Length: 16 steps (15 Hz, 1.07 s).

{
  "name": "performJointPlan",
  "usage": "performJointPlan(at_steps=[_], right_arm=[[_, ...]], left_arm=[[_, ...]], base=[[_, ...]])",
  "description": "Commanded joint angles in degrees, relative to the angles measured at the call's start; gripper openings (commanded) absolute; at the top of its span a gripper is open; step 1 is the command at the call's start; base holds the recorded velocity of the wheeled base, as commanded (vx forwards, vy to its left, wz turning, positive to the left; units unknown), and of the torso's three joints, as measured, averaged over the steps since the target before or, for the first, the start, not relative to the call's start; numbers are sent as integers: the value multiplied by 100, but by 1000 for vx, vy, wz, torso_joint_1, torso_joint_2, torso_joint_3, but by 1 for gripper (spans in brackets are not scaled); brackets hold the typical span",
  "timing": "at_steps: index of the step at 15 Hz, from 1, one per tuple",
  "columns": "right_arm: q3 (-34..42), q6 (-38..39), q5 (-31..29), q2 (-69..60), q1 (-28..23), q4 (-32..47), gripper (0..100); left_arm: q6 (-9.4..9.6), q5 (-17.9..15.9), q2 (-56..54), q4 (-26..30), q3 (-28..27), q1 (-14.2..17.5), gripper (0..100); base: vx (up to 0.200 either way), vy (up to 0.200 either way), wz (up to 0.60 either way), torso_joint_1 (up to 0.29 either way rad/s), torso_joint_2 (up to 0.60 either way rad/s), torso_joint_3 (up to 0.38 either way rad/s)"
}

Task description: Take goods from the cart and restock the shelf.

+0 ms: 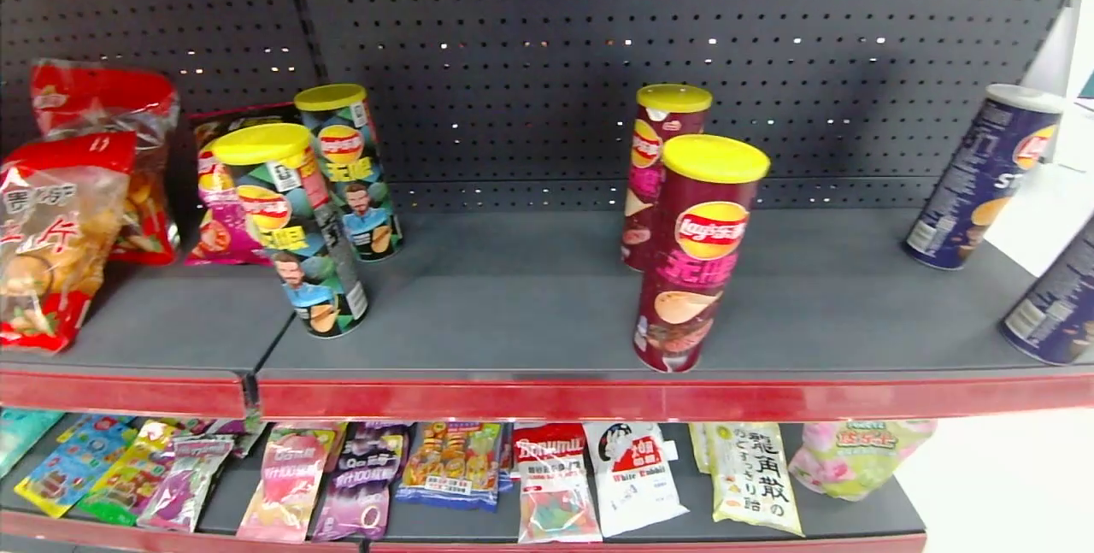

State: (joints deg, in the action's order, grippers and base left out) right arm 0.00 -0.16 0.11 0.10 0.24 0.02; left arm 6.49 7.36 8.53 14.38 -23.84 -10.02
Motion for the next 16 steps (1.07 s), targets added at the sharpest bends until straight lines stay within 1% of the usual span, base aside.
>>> performJointPlan(at_steps=[1,2,4,5,6,7,8,9,10,11,12,13,14,15,16], right_arm=[[0,-2,7,-1,2,-2,100],[0,-2,7,-1,2,-2,100],[0,-2,24,-1,2,-2,100],[0,60,51,-10,2,-11,100],[0,86,156,-10,2,-46,100],[-501,165,481,236,81,-108,100],[-1433,403,552,1238,169,-125,100],[-2232,701,543,2012,204,-73,100],[-2549,657,560,2539,222,-55,100],[-2558,464,578,2750,222,-55,100],[-2602,-125,552,3488,231,-134,100],[-2646,-151,552,3840,213,-161,100],[-2663,-204,552,4244,239,-231,100],[-2681,-406,525,4745,415,-249,100],[-2698,-415,446,5123,494,-257,100]], left_arm=[[-7,11,-54,3,29,0,100],[-16,11,-212,38,126,-9,100],[-174,-16,-291,-6,442,-9,100],[-315,-227,-291,-76,723,-9,100],[-411,-270,-300,-199,1005,-9,100],[-429,-288,-300,-516,1391,-9,100],[-394,-297,-300,-990,1857,-9,100],[-350,-314,-300,-1588,2323,-9,100],[-429,-394,-300,-1781,2384,-9,100],[-455,-411,-300,-1685,2384,-9,100],[-482,-411,-300,-1667,2376,-9,100],[-499,-411,-300,-1667,2376,-9,100],[-569,-376,-300,-1667,2376,-9,100],[-622,-341,-291,-1649,2367,-9,100],[-666,-332,-291,-1658,2367,-9,100]], base=[[0,0,0,0,0,0],[0,0,0,0,0,0],[0,0,0,0,0,0],[0,0,0,0,0,0],[0,0,0,0,0,0],[0,0,0,0,0,0],[0,0,0,0,0,0],[0,0,0,0,0,0],[0,0,0,0,0,0],[0,0,0,0,0,0],[0,0,0,0,0,0],[0,0,0,0,0,0],[0,0,0,0,0,0],[0,0,0,0,0,0],[0,0,0,0,0,0]])
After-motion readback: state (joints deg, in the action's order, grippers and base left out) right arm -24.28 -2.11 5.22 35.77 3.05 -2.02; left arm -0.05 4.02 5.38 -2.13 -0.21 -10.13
